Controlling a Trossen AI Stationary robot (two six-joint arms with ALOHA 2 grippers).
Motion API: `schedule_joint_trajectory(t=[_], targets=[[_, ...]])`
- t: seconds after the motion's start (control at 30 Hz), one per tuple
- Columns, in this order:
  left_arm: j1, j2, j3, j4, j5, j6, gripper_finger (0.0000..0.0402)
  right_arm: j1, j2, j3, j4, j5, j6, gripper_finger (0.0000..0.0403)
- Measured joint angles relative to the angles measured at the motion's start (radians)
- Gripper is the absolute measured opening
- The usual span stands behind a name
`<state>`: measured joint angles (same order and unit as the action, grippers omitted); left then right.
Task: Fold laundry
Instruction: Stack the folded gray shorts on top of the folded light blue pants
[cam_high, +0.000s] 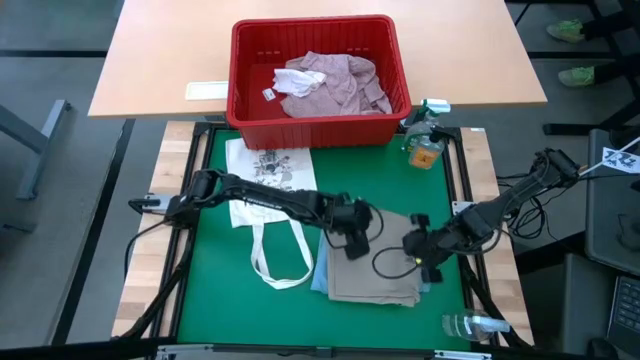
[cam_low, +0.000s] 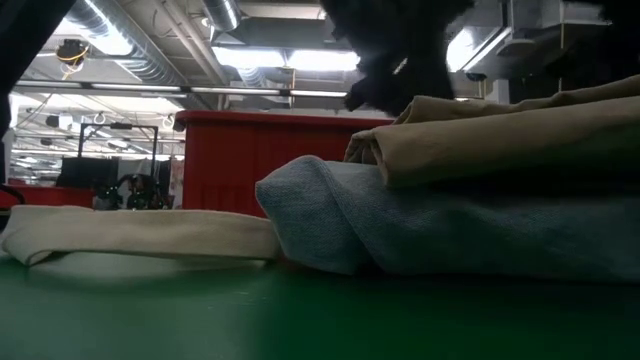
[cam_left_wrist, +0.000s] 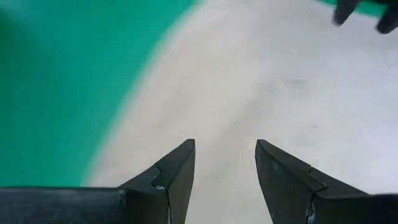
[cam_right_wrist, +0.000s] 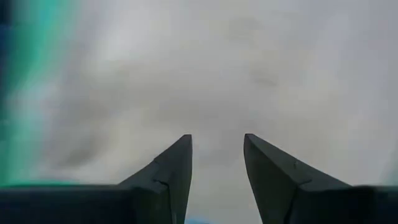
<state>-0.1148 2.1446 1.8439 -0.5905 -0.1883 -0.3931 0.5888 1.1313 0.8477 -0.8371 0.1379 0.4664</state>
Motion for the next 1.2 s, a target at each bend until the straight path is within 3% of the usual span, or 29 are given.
schedule_joint_trajectory(t=[0.1,0.17,0.3,0.47,0.6,0.93,1.2], targets=[[-0.049,0.000,0.000,0.044,0.066,-0.001,0.0162,0.019,0.001,0.000,0.117,-0.132,0.000,0.0147],[-0.088,0.004,0.000,0.060,0.075,-0.001,0.0162,0.052,0.004,0.000,0.171,-0.142,-0.001,0.0147],[-0.168,0.009,0.000,0.059,0.044,0.002,0.0162,0.129,0.027,0.000,0.230,-0.082,-0.003,0.0147],[-0.247,0.009,-0.011,0.063,-0.097,0.002,0.0162,0.210,0.091,0.001,0.242,0.029,-0.003,0.0147],[-0.291,0.016,-0.011,0.068,-0.179,0.003,0.0162,0.241,0.165,0.001,0.245,0.057,-0.003,0.0147],[-0.343,0.099,-0.012,0.058,-0.193,0.003,0.0163,0.263,0.331,0.001,0.268,0.032,-0.001,0.0147],[-0.347,0.112,-0.012,0.046,-0.193,0.003,0.0163,0.262,0.336,0.002,0.265,0.027,-0.003,0.0147]])
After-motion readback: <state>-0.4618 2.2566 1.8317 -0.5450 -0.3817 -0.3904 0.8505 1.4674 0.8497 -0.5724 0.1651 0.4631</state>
